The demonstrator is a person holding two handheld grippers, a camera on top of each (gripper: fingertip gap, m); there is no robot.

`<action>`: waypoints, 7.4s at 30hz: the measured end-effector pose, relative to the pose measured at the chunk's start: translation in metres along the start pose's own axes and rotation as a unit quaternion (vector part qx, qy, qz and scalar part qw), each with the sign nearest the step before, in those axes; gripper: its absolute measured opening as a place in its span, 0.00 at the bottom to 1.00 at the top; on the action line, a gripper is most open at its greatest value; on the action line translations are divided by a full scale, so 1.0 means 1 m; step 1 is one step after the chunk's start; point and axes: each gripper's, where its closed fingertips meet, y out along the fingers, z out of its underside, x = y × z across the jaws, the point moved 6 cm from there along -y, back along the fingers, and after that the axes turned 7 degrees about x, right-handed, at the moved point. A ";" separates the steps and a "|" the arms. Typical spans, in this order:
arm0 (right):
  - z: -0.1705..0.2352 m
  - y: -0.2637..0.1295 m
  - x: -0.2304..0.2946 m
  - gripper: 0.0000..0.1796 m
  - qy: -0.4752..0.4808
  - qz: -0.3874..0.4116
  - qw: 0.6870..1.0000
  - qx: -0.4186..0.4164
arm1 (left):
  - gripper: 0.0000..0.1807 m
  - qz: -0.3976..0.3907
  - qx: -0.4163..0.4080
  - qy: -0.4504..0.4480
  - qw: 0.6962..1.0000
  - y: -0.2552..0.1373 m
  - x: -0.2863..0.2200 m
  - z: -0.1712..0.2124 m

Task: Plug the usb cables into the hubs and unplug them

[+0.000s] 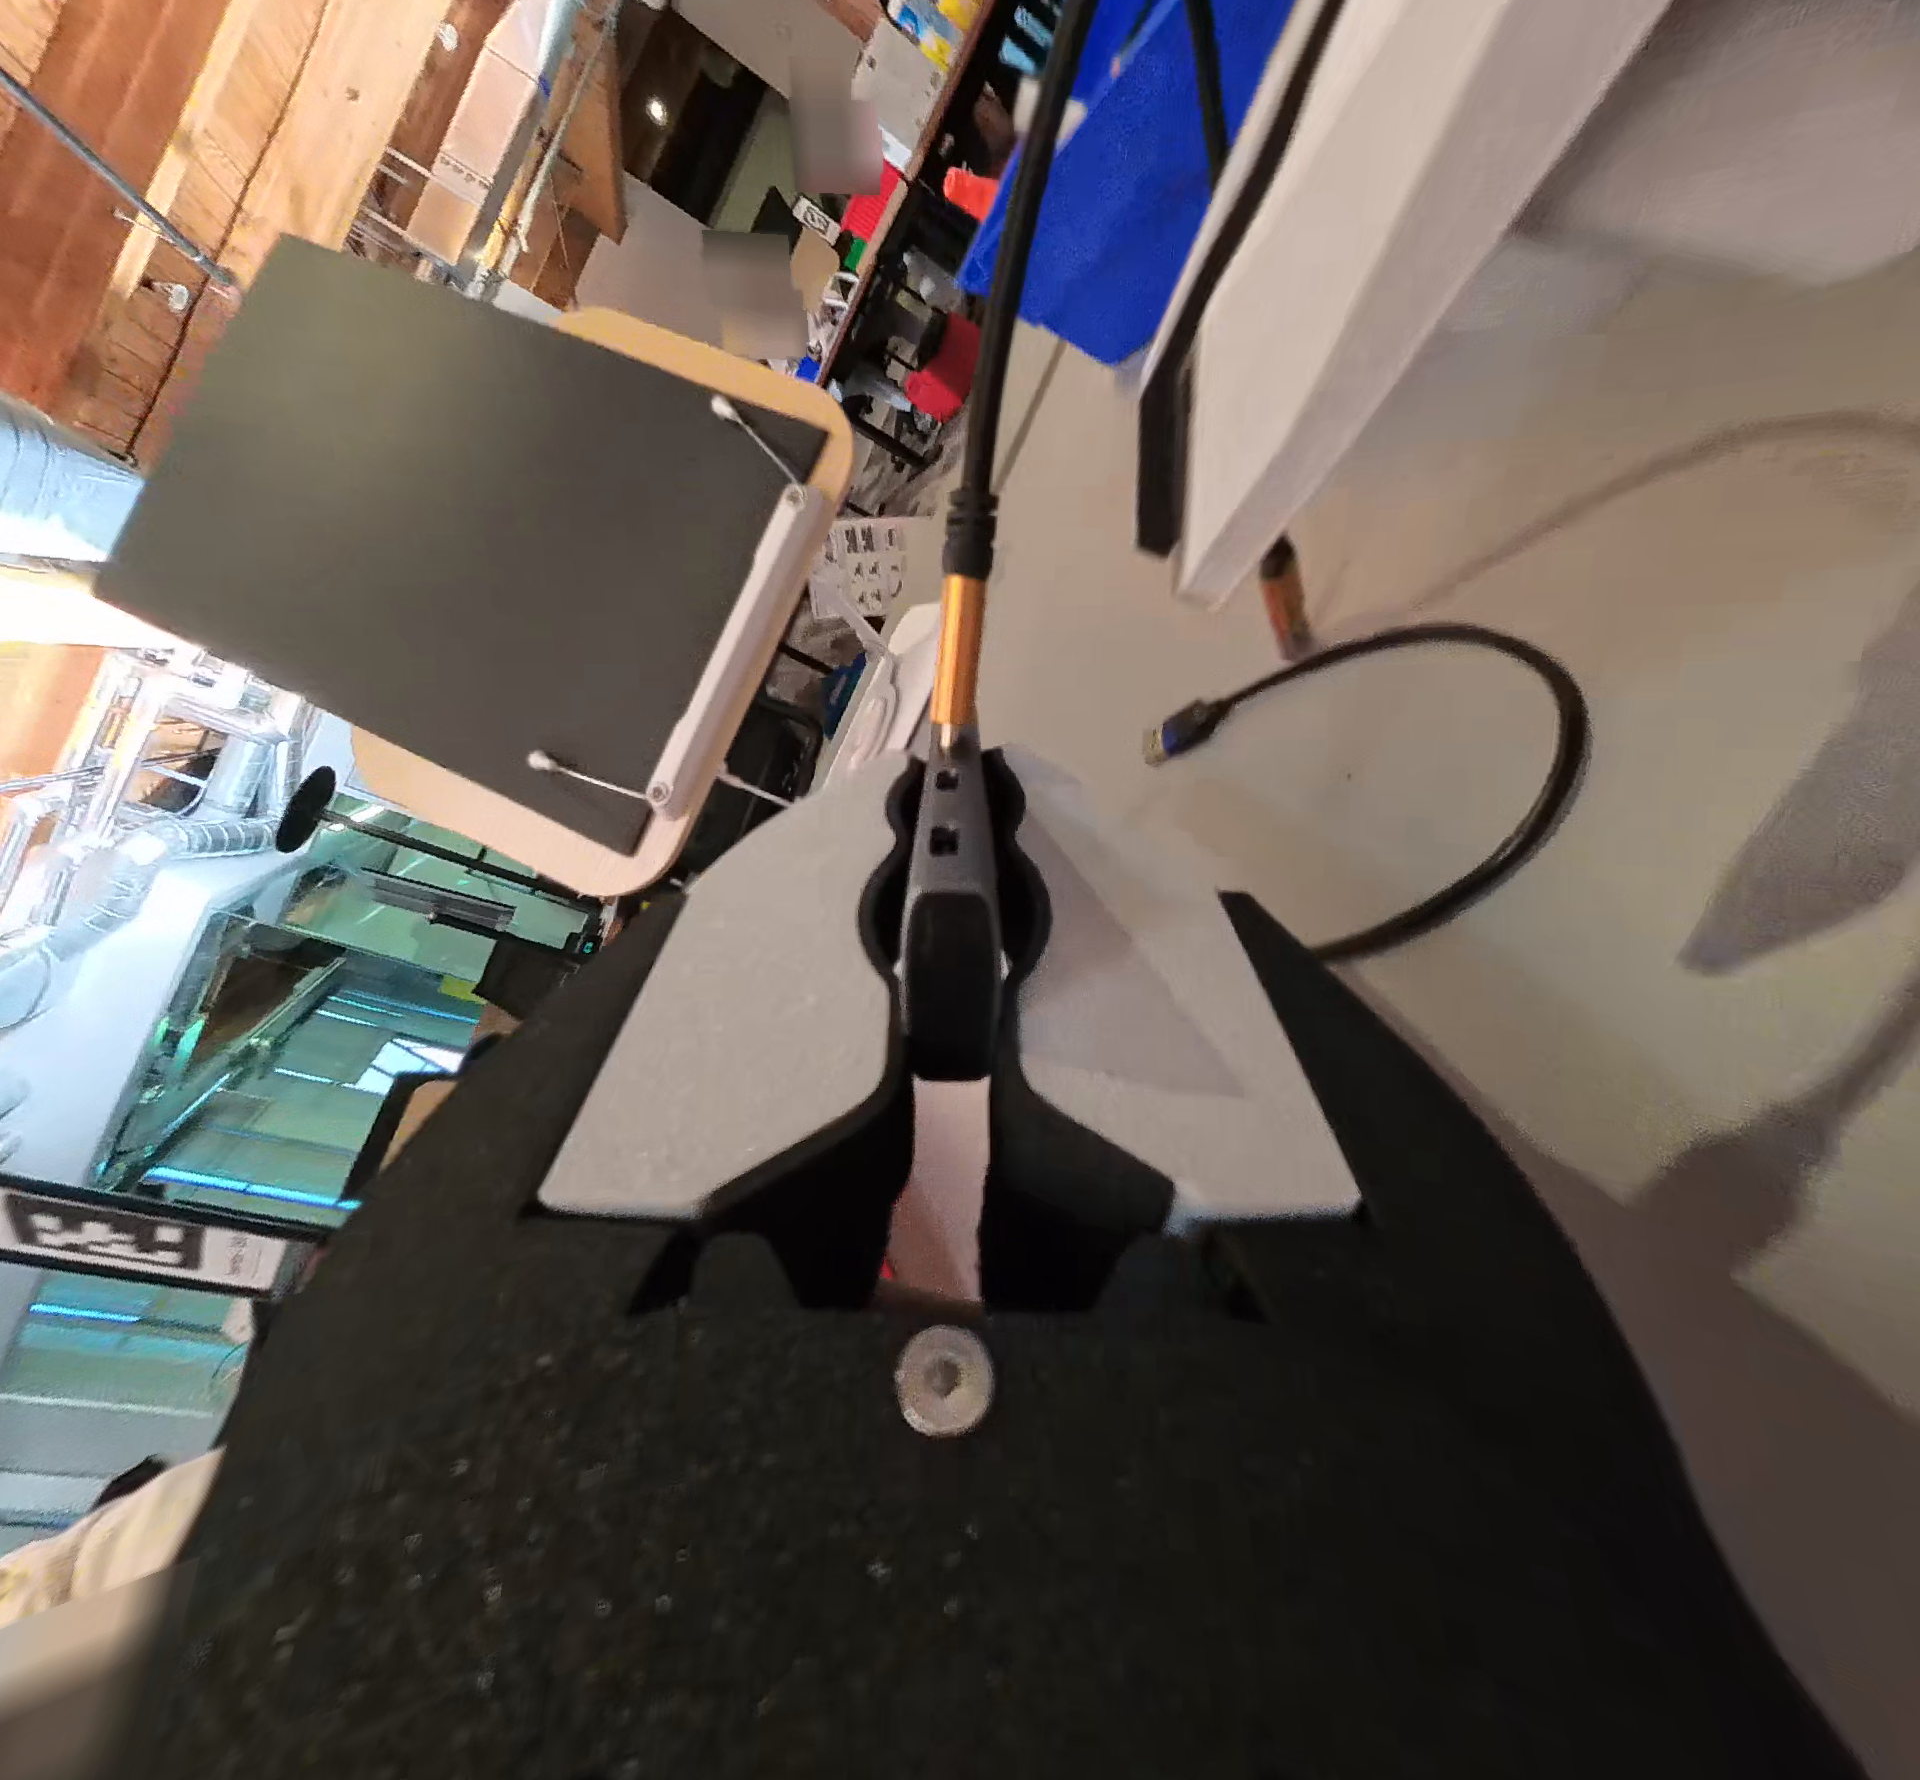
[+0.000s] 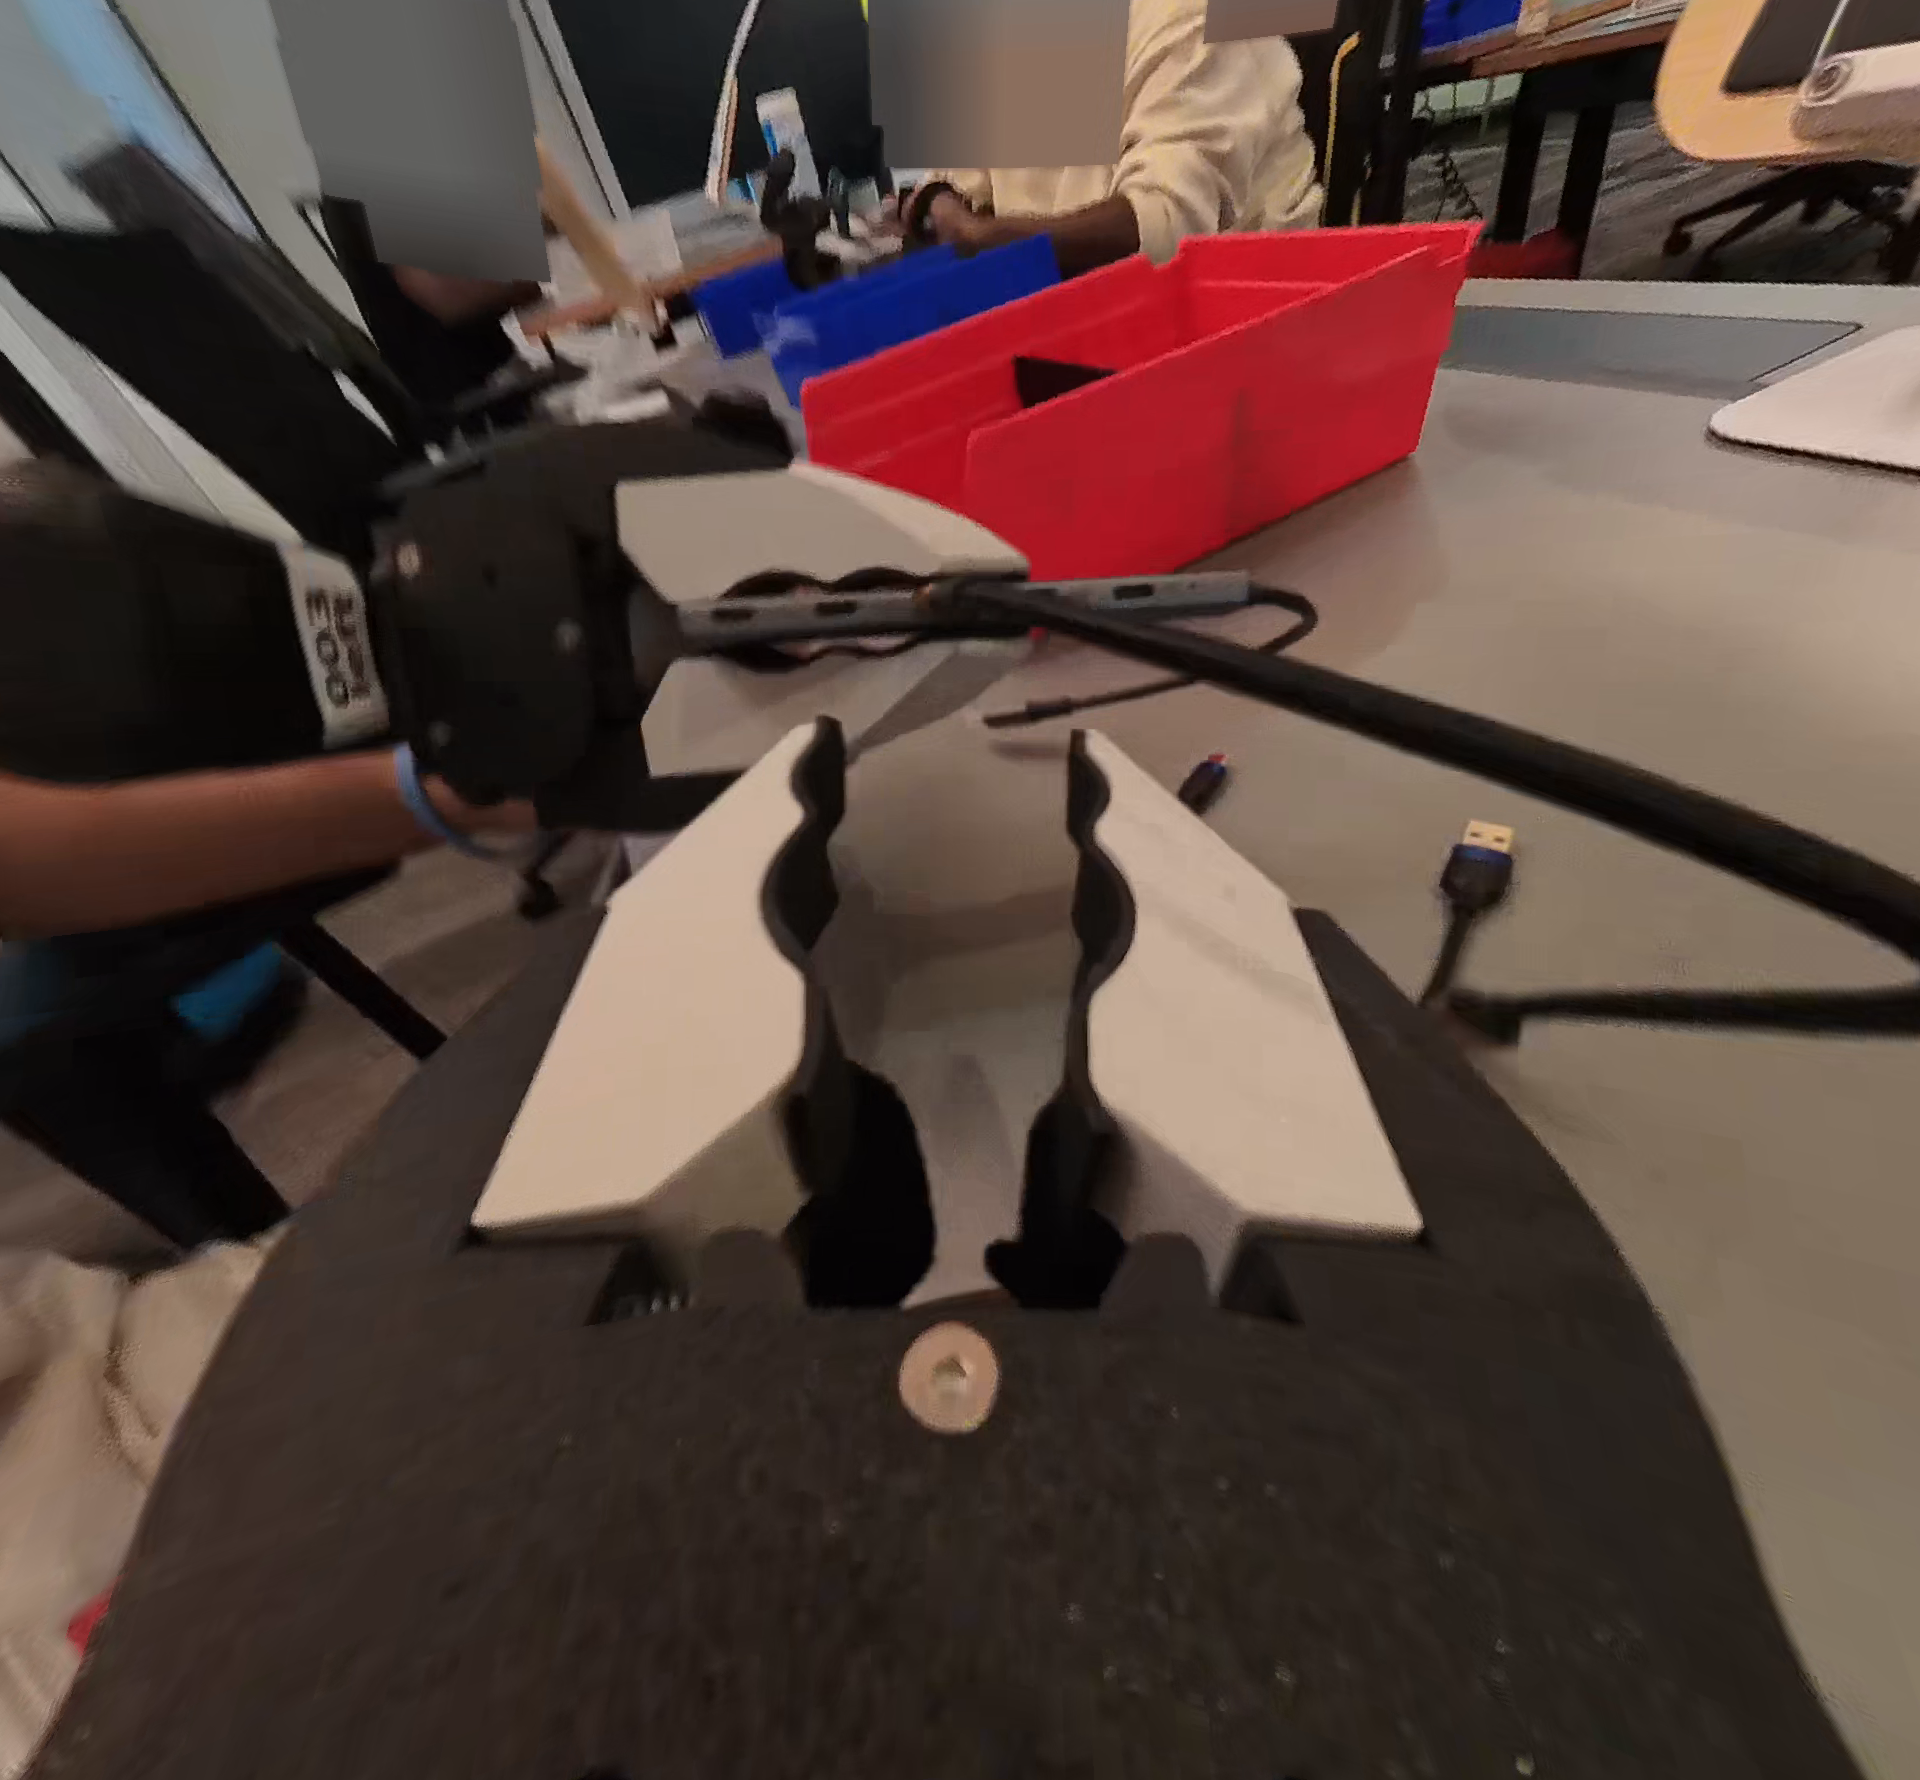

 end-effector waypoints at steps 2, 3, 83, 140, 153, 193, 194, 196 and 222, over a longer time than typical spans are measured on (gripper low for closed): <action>-0.009 -0.001 0.005 0.20 0.010 -0.020 0.999 -0.026 | 0.06 -0.009 -0.023 -0.004 1.000 -0.005 0.000 -0.008; -0.014 -0.003 0.007 0.18 0.001 -0.017 0.999 -0.037 | 0.06 -0.011 -0.030 -0.001 0.999 -0.006 -0.001 -0.011; -0.017 0.038 0.003 0.02 -0.152 -0.039 0.931 0.329 | 0.06 -0.030 0.035 0.177 0.983 0.017 -0.002 0.035; -0.039 0.050 0.002 0.06 -0.069 -0.043 0.997 0.006 | 0.06 -0.031 0.047 -0.073 0.996 0.013 0.020 0.029; -0.031 0.052 0.000 0.06 -0.070 -0.045 0.996 0.034 | 0.06 -0.018 0.101 -0.035 0.994 0.012 0.013 0.030; -0.043 0.015 -0.021 0.06 0.006 -0.249 0.968 0.019 | 0.06 0.396 -0.216 -0.560 0.695 -0.010 0.037 0.004; -0.043 0.014 -0.021 0.06 0.013 -0.259 0.965 0.023 | 0.06 0.401 -0.217 -0.563 0.689 -0.010 0.036 0.003; -0.043 0.012 -0.020 0.05 0.014 -0.261 0.965 0.024 | 0.06 0.405 -0.218 -0.567 0.684 -0.010 0.036 0.001; -0.138 -0.180 -0.350 0.05 0.062 0.059 0.993 0.087 | 0.14 0.416 -0.171 -0.485 0.750 -0.021 0.023 0.004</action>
